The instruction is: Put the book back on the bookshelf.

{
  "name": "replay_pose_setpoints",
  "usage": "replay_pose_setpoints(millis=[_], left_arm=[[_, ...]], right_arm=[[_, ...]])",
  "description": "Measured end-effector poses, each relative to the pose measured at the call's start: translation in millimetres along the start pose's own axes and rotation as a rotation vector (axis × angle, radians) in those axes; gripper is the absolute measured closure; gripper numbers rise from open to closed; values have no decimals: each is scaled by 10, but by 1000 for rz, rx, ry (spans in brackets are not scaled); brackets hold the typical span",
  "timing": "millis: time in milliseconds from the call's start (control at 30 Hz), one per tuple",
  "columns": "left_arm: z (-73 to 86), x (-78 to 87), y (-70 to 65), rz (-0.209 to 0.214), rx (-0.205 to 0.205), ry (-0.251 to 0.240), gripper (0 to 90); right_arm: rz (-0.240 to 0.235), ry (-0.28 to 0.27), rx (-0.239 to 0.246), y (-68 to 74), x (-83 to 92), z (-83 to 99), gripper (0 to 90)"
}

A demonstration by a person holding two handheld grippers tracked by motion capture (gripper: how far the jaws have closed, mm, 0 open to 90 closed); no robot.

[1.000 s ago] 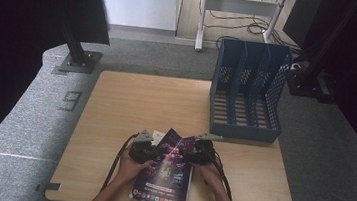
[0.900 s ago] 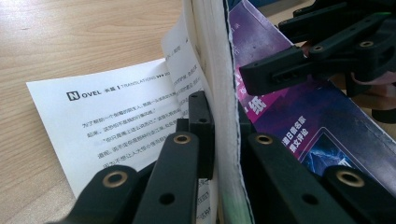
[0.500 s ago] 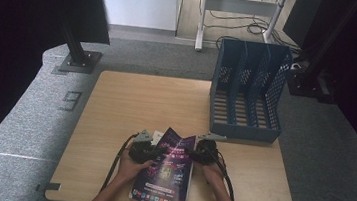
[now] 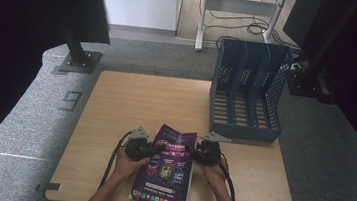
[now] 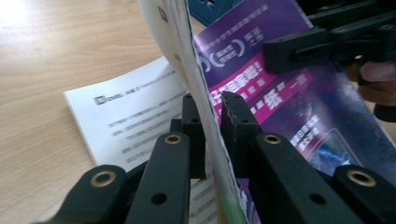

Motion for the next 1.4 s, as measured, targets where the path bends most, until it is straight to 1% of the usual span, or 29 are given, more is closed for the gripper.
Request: replay_pose_setpoints(millis=[67, 200, 300, 333, 367, 400, 433, 633, 900, 1200, 1300, 1400], left_arm=[[-13, 33, 0, 5, -4, -14, 820], [-47, 86, -20, 13, -23, -41, 826], [-107, 158, -47, 18, -52, -69, 830], [-127, 182, -60, 18, -60, -80, 833], [-127, 182, -60, 18, -60, -80, 835], [-144, 202, -70, 17, -69, -88, 835], [-169, 230, -90, 14, -81, -102, 838], [-193, 273, -110, 18, -91, -126, 844], [-276, 350, -175, 11, -122, -157, 851], [-300, 348, -189, 10, -133, -157, 854], [-341, 360, -199, 9, -146, -163, 855], [-405, 393, -209, 9, -157, -177, 857]], right_arm=[[-5, -20, 10, 28, 54, -26, 681], [-2, -55, 52, 106, 146, -72, 684], [-3, -86, 75, 151, 219, -107, 688], [-6, -98, 78, 163, 246, -119, 690], [-10, -108, 82, 172, 274, -133, 693], [-10, -108, 82, 172, 274, -133, 693], [-15, -127, 93, 193, 323, -159, 696], [-15, -148, 117, 265, 411, -194, 701], [-21, -183, 138, 298, 501, -233, 708], [-20, -194, 143, 313, 545, -236, 712], [-15, -201, 153, 318, 567, -254, 713], [-17, -223, 165, 323, 598, -284, 716]])
Point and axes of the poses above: each handheld gripper's, and its own axes: x roughly backward along the jaws, z roughly out of its underside, y roughly to its left, the point moved 1 cm from there along -x, roughly forward along the jaws, and after that the axes turned 6 degrees about -x, right-handed, at the moved point
